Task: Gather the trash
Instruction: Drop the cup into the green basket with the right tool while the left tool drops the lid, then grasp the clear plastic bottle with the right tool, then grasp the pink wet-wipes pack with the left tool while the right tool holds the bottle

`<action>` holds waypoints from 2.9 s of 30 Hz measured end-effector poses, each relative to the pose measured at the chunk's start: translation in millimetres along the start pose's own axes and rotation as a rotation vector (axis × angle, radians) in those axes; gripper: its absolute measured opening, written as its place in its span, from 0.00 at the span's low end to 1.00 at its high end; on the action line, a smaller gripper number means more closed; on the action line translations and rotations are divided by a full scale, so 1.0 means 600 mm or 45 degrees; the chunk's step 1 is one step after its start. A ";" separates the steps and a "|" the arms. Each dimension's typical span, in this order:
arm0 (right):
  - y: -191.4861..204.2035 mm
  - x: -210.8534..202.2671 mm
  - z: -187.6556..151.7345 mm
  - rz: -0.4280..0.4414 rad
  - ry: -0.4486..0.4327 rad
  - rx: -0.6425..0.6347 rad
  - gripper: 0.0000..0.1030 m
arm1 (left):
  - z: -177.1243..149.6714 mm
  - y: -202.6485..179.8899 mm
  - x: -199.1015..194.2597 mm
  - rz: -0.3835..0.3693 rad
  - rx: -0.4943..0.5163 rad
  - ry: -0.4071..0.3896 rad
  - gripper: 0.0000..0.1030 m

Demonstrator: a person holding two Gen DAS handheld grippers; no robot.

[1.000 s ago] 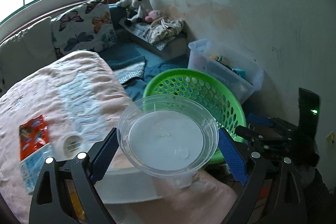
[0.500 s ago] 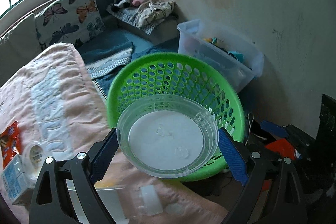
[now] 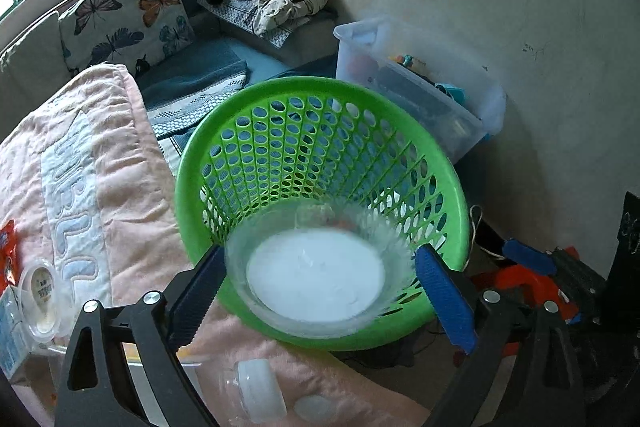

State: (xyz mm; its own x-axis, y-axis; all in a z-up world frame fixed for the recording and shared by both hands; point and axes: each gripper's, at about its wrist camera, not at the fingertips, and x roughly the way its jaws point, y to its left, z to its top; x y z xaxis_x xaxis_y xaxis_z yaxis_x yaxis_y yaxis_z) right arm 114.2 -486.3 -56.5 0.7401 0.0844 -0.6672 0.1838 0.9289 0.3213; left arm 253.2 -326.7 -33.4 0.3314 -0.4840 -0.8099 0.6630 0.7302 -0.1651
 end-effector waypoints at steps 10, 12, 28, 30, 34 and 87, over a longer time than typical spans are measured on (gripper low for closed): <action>0.031 -0.015 -0.005 0.017 -0.013 -0.031 0.77 | -0.024 0.023 -0.070 -0.035 -0.052 -0.093 0.91; 0.040 -0.021 -0.006 0.020 -0.018 -0.042 0.77 | -0.034 0.029 -0.090 -0.037 -0.059 -0.117 0.91; 0.129 -0.021 -0.018 0.114 -0.010 -0.147 0.78 | -0.145 0.123 -0.237 0.091 -0.132 -0.274 0.91; 0.141 -0.016 -0.019 0.128 -0.002 -0.172 0.78 | -0.161 0.140 -0.254 0.112 -0.147 -0.288 0.91; 0.167 -0.003 -0.023 0.175 0.021 -0.225 0.78 | -0.195 0.173 -0.280 0.148 -0.190 -0.303 0.91; 0.277 0.113 -0.076 0.499 0.164 -0.716 0.45 | -0.380 0.310 -0.289 0.285 -0.182 -0.158 0.91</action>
State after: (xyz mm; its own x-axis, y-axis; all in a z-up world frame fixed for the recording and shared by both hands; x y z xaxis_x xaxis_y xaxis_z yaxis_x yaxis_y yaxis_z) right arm 165.4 -309.6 -78.8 0.5945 0.4612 -0.6587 -0.4699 0.8640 0.1808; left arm 165.9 3.0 -52.0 0.5442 -0.3524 -0.7613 0.4661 0.8815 -0.0749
